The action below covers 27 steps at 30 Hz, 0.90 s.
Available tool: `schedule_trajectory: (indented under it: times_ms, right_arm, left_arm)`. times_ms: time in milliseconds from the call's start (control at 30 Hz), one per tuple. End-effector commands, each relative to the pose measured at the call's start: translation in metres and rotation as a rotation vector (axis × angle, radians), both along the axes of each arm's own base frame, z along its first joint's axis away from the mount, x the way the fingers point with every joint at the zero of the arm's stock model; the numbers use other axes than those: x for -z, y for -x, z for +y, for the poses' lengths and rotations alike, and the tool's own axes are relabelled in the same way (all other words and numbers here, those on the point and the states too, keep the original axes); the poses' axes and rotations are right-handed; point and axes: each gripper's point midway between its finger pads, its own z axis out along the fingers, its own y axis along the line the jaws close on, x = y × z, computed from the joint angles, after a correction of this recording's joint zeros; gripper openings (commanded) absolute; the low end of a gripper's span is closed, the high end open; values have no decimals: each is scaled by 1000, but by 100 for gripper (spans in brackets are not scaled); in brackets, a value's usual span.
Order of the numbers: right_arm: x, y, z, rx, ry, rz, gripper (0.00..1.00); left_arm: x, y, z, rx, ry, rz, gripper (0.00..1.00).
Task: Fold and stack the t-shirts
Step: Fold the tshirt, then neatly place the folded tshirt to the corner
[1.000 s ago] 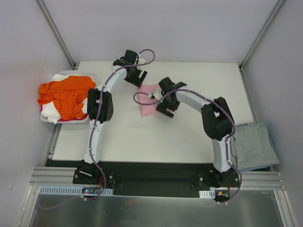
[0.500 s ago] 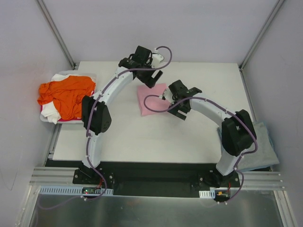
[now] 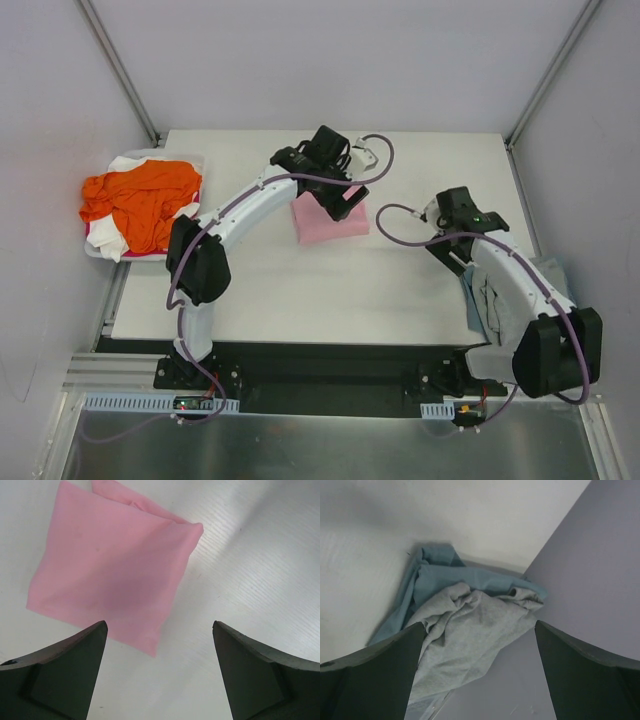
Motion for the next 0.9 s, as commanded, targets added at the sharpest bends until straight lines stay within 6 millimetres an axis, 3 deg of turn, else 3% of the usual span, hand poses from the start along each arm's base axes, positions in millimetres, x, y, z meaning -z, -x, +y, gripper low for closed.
schedule_trajectory:
  times_ms: [0,300,467,700,867]
  right_arm:
    - [-5,34,-37,67,56,50,97]
    - [-15,95,-84,198,72,91,97]
    - [9,116,-104,289,48,196,97]
    - [40,114,-122,358,-63,275,97]
    - [51,114,-138,396,-110,261,97]
  left_arm:
    - [-3,3,14,-2,-24,-17,86]
    - [23,0,21,-3,-69,-23,86]
    - [30,-5,15,-5,-60,-13,86]
    - [27,-4,14,-11,-47,-14,86]
    - [29,-2,16,-13,-53,-13,86]
